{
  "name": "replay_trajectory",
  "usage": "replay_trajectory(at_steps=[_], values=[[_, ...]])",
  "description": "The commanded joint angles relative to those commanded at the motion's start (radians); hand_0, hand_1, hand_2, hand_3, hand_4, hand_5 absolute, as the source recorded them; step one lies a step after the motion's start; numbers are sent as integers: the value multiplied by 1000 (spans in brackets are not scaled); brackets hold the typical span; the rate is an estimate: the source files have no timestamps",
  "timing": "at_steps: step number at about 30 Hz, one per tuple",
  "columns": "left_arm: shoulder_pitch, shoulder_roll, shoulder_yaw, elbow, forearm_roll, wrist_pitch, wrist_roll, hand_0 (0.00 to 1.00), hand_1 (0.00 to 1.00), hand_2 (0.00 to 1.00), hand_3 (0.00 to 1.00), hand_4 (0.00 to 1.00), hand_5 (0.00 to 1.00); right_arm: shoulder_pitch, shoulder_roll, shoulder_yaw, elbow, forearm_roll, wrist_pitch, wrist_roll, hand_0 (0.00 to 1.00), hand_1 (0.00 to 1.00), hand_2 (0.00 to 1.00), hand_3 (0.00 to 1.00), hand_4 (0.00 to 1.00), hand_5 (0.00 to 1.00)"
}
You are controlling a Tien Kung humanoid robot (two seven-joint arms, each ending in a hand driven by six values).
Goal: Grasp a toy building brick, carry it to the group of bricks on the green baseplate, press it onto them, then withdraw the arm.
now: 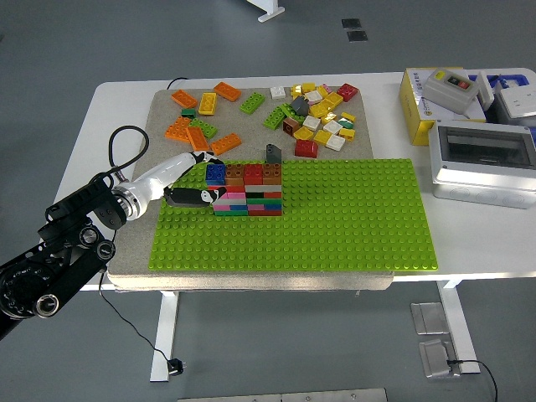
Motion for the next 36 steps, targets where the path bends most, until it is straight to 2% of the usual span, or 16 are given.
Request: replay_trajectory(at_steps=[11, 12, 15, 23, 28, 33, 35, 36], values=[[3, 7, -20, -3, 9, 6, -5, 965, 989, 998, 824, 714, 485, -2, -1, -2, 0, -3, 0, -3, 790, 760, 805, 806, 575, 998], [5, 8, -27, -6, 12, 7, -6, 964, 990, 998, 854, 796, 555, -2, -1, 0, 0, -6, -1, -3, 791, 762, 805, 807, 574, 998], [13, 13, -49, -24, 26, 6, -1, 964, 990, 998, 854, 796, 555, -3, -1, 3, 0, -10, -2, -4, 791, 762, 805, 807, 574, 998], [88, 56, -171, -171, 78, -45, 68, 965, 991, 998, 837, 800, 587, -10, 0, 14, 0, -15, -7, 0, 793, 757, 804, 805, 574, 998], [140, 81, -204, -279, 91, -79, 116, 965, 990, 998, 825, 802, 602, -14, 0, 26, 0, -29, -8, -2, 793, 756, 801, 805, 573, 998], [189, 96, -212, -373, 112, -73, 134, 965, 990, 998, 800, 789, 594, -17, -1, 26, 0, -27, -8, 1, 793, 755, 796, 802, 572, 998], [196, 97, -207, -389, 121, -64, 131, 965, 990, 998, 800, 789, 594, -17, -2, 25, 0, -25, -8, 2, 793, 755, 796, 802, 572, 998], [197, 96, -204, -391, 124, -59, 128, 966, 990, 998, 752, 794, 605, -16, -3, 25, 0, -26, -8, 2, 793, 753, 797, 800, 571, 998]])
